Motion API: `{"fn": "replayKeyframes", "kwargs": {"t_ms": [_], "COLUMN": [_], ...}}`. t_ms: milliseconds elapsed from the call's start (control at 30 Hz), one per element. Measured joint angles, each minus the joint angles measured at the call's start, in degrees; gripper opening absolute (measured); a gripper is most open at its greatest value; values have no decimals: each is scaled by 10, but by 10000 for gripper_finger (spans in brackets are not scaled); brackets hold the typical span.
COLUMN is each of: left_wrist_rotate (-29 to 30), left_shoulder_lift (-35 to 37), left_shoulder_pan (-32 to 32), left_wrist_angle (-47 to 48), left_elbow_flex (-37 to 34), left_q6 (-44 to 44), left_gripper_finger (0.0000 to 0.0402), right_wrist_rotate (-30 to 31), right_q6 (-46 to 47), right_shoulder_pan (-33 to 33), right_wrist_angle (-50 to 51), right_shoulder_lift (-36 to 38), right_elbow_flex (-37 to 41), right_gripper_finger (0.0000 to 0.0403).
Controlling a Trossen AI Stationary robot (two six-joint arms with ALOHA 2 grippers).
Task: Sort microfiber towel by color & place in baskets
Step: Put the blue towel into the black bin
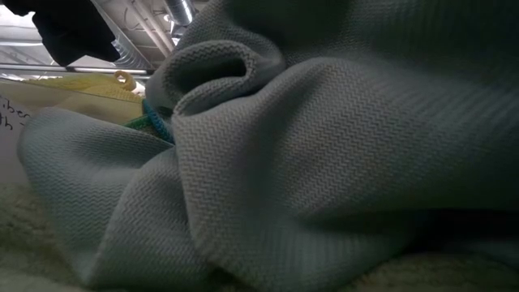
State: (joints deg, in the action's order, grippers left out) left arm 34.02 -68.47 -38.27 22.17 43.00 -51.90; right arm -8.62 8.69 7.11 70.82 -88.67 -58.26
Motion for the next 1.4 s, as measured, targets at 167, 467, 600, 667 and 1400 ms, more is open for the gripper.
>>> {"fn": "replayKeyframes", "kwargs": {"t_ms": [167,467,600,667,1400], "left_wrist_rotate": [0,0,0,0,19], "left_shoulder_lift": [0,0,0,0,0], "left_shoulder_pan": [0,0,0,0,0], "left_wrist_angle": [0,-4,-5,-6,-9], "left_elbow_flex": [0,0,0,0,0], "left_q6": [0,0,0,0,0], "left_gripper_finger": [112,112,112,112,112], "right_wrist_rotate": [0,-43,-6,21,124], "right_q6": [-1,-12,-20,-30,-186], "right_shoulder_pan": [0,0,0,0,0], "right_wrist_angle": [-15,24,60,78,-180], "right_shoulder_lift": [0,5,12,13,6], "right_elbow_flex": [0,-107,-205,-262,-608], "right_gripper_finger": [17,9,9,5,5]}}
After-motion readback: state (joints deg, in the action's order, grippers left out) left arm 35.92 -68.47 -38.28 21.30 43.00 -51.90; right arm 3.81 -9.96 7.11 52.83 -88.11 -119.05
